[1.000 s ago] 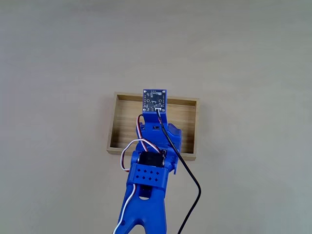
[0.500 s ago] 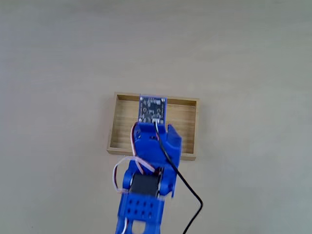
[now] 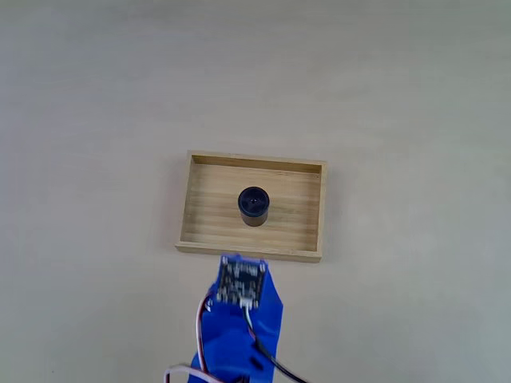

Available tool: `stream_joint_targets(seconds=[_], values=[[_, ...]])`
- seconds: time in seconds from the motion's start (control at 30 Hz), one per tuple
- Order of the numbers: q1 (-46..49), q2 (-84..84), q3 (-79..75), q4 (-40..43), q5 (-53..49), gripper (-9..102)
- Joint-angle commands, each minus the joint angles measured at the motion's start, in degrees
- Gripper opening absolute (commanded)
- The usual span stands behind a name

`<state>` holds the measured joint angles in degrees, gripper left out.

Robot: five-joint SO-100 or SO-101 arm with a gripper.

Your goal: Place the black cylinder in the wooden box then return to rest.

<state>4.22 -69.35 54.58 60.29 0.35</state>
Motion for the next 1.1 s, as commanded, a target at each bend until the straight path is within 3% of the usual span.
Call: stream_joint_targets(seconds=[0.0, 0.3, 0.5, 1.07], values=[[1.14, -12.57, 4.75, 1.14, -1.85, 0], [2.55, -21.88, 16.88, 2.20, -4.75, 0], [1.32, -28.12, 23.55, 8.35, -4.75, 0], [0.97, -29.36, 37.62, 15.29, -4.83, 0]])
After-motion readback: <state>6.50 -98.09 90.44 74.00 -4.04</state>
